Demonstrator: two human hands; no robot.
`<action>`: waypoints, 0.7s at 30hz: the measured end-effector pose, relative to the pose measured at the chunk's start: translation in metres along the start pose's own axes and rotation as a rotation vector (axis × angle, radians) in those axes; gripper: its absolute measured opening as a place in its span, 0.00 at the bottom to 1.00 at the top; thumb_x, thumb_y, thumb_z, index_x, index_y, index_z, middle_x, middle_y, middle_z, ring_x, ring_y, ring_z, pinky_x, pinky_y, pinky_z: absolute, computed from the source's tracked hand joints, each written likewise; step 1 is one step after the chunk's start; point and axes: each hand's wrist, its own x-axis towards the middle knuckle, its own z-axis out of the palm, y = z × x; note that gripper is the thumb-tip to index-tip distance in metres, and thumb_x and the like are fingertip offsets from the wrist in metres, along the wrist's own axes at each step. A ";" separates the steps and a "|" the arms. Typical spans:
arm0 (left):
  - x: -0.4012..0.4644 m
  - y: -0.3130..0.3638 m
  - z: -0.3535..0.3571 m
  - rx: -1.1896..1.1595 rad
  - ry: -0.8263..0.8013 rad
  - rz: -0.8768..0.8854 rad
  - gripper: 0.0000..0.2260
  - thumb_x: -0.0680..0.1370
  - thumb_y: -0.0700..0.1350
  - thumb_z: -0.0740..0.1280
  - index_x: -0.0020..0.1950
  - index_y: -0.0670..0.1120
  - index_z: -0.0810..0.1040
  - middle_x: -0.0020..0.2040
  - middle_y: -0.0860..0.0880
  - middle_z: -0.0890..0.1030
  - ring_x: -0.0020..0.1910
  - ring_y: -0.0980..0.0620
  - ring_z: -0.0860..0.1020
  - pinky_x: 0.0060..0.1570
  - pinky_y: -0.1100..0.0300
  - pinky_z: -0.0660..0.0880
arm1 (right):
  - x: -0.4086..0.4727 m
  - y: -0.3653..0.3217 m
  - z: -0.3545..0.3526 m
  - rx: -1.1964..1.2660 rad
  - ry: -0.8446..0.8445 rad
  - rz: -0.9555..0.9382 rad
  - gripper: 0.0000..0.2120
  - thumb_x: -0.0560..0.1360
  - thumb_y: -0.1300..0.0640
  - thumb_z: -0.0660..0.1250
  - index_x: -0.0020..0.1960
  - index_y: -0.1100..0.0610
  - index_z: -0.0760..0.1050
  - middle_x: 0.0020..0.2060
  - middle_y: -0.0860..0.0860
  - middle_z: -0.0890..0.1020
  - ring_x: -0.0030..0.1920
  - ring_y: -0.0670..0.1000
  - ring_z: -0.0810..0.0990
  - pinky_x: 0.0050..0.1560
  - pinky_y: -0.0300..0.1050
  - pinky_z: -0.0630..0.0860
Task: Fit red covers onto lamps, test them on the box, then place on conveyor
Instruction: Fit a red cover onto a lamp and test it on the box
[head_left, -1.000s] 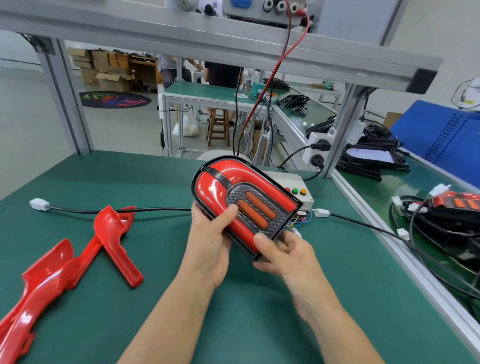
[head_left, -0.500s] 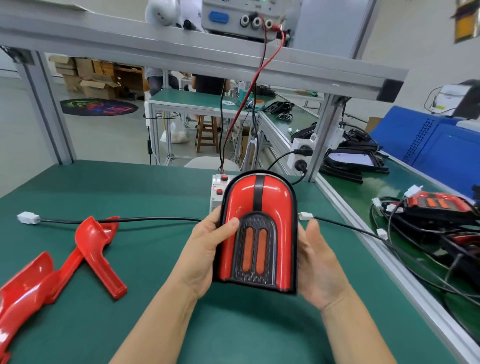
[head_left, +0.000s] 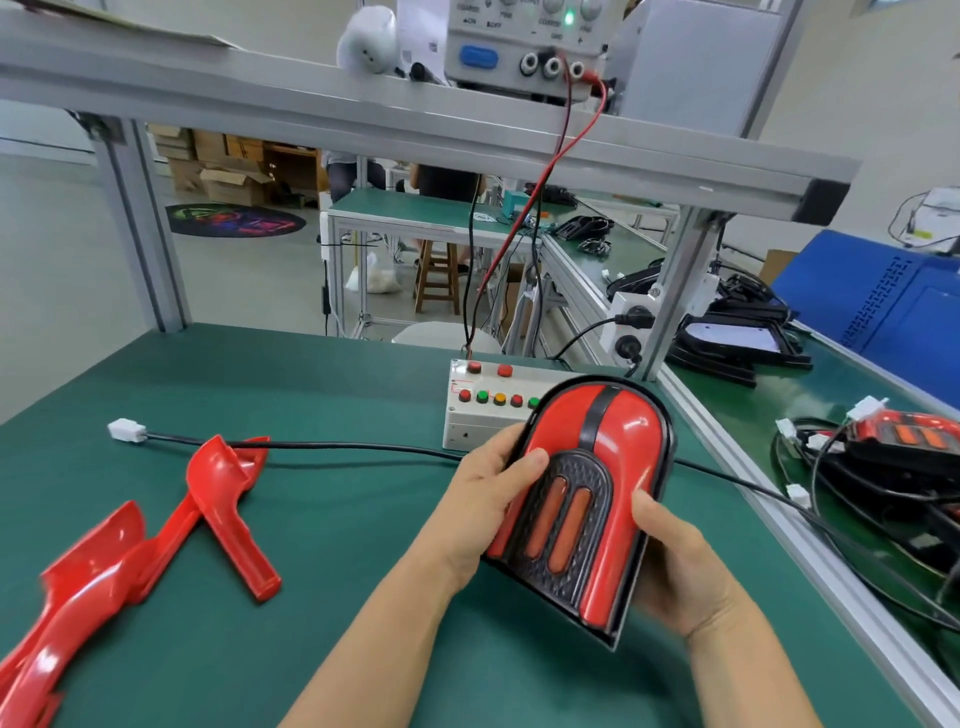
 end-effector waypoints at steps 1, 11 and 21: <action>0.001 -0.001 0.002 0.053 0.029 0.034 0.12 0.80 0.42 0.63 0.63 0.51 0.77 0.59 0.43 0.80 0.57 0.46 0.80 0.57 0.50 0.77 | 0.001 0.000 0.002 0.004 -0.008 -0.021 0.35 0.54 0.40 0.83 0.57 0.54 0.83 0.57 0.58 0.83 0.56 0.57 0.83 0.51 0.49 0.80; 0.011 0.025 -0.069 1.070 0.623 -0.068 0.23 0.76 0.33 0.59 0.69 0.49 0.73 0.65 0.46 0.74 0.65 0.46 0.70 0.65 0.51 0.66 | -0.012 -0.022 -0.013 0.296 0.222 -0.453 0.32 0.58 0.42 0.81 0.58 0.55 0.82 0.58 0.58 0.82 0.58 0.59 0.81 0.51 0.59 0.79; 0.010 0.035 -0.105 1.758 0.685 -0.321 0.18 0.76 0.38 0.61 0.57 0.57 0.80 0.55 0.49 0.80 0.58 0.47 0.72 0.55 0.55 0.64 | -0.019 -0.024 -0.029 0.407 0.483 -0.664 0.24 0.76 0.36 0.60 0.61 0.50 0.81 0.61 0.52 0.81 0.62 0.54 0.79 0.59 0.56 0.77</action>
